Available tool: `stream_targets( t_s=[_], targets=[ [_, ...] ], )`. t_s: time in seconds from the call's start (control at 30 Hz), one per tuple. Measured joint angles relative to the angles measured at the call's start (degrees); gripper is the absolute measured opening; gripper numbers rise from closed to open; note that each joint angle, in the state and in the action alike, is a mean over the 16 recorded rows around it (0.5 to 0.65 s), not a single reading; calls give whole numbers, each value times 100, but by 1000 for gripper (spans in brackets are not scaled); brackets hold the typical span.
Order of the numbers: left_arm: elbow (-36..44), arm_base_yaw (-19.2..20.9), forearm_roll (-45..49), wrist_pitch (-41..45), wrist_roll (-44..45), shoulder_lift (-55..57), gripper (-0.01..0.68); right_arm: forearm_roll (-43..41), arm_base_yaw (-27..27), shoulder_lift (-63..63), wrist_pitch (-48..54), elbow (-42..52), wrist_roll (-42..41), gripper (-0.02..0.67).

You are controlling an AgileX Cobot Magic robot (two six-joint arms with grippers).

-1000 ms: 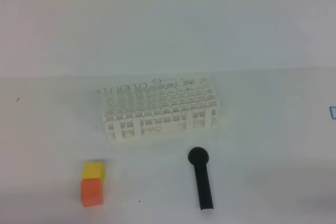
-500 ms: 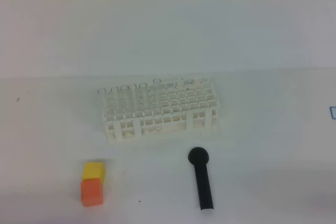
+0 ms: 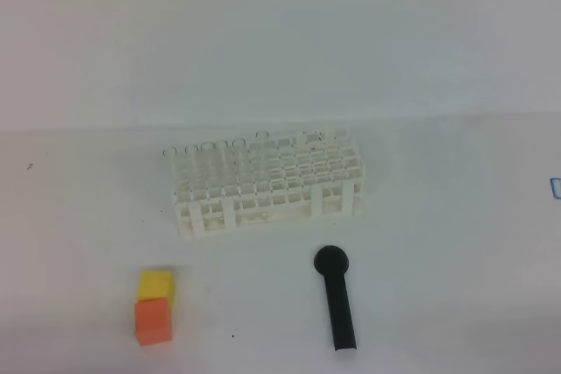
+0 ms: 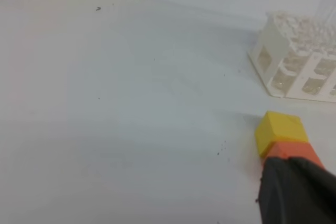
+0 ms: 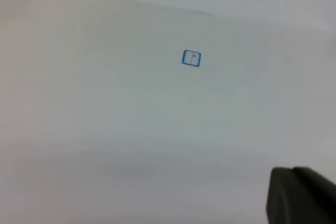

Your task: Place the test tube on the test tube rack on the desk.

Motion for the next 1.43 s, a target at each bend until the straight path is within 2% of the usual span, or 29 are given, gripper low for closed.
stream_targets(
  t_s=[1.43],
  targets=[
    [0, 0, 0, 0, 0, 10, -1, 1, 0, -51, 224, -21, -26, -1]
  ],
)
